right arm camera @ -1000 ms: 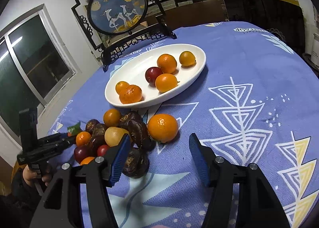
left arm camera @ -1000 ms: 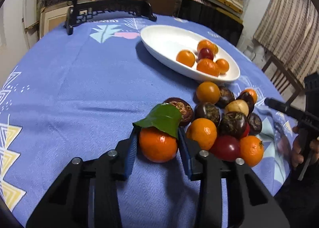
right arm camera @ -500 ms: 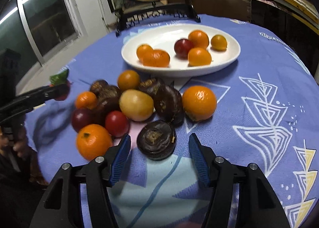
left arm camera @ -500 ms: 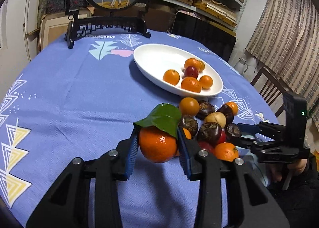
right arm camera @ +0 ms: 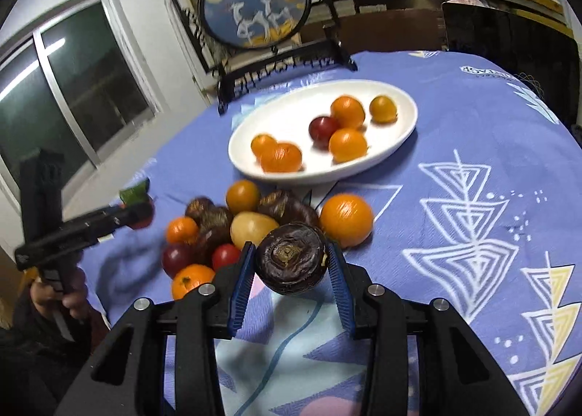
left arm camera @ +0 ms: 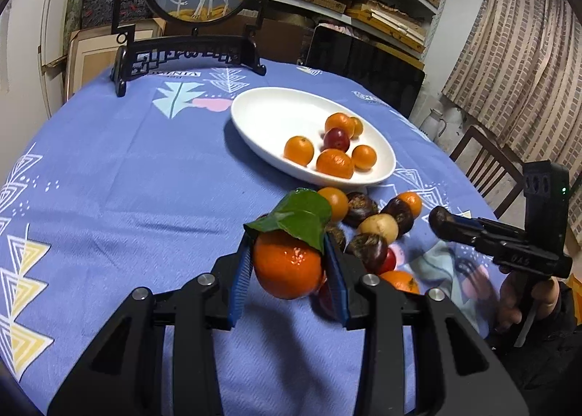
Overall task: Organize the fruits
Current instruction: 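Carry both fruits onto the white plate and open both tools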
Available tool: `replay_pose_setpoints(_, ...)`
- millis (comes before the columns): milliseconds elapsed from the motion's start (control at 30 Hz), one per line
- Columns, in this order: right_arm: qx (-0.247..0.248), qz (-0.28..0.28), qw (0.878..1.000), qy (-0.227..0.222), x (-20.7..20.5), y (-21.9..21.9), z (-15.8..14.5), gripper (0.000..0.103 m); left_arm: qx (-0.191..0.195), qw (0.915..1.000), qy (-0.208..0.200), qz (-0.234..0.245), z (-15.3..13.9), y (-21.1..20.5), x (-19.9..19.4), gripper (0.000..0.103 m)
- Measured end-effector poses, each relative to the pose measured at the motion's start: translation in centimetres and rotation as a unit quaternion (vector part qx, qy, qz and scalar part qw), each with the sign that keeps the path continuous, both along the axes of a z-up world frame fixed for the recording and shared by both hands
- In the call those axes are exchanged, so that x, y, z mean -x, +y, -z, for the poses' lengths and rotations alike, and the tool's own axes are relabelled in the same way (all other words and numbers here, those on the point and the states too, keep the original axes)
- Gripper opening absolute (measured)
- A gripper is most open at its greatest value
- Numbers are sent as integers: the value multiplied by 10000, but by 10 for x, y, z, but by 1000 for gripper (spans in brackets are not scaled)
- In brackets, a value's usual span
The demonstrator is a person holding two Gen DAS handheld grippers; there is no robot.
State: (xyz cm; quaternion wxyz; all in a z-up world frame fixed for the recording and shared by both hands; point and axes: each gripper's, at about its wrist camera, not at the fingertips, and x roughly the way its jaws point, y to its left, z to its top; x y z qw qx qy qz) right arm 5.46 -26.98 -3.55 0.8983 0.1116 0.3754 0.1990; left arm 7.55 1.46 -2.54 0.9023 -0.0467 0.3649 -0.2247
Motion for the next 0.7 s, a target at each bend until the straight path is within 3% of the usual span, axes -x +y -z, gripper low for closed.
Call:
replay_pose_setpoints(200, -305, 173, 9994, 44, -22, -15, -12, 41, 59, 9999, 66, 124, -6, -21, -29, 37)
replay_pose_setpoints(400, -280, 89, 9993, -234, -64, -10, -51, 41, -42, 9999, -14, 130, -25, -44, -76, 37)
replay_pose_setpoints(533, -307, 30, 9994, -128, -99, 0, -64, 41, -219, 9995, -124, 171, -39, -60, -108, 37)
replay_pose_setpoints(700, -167, 126, 9998, 14, -129, 7, -66, 41, -260, 9995, 65, 183, -35, -67, -138, 36)
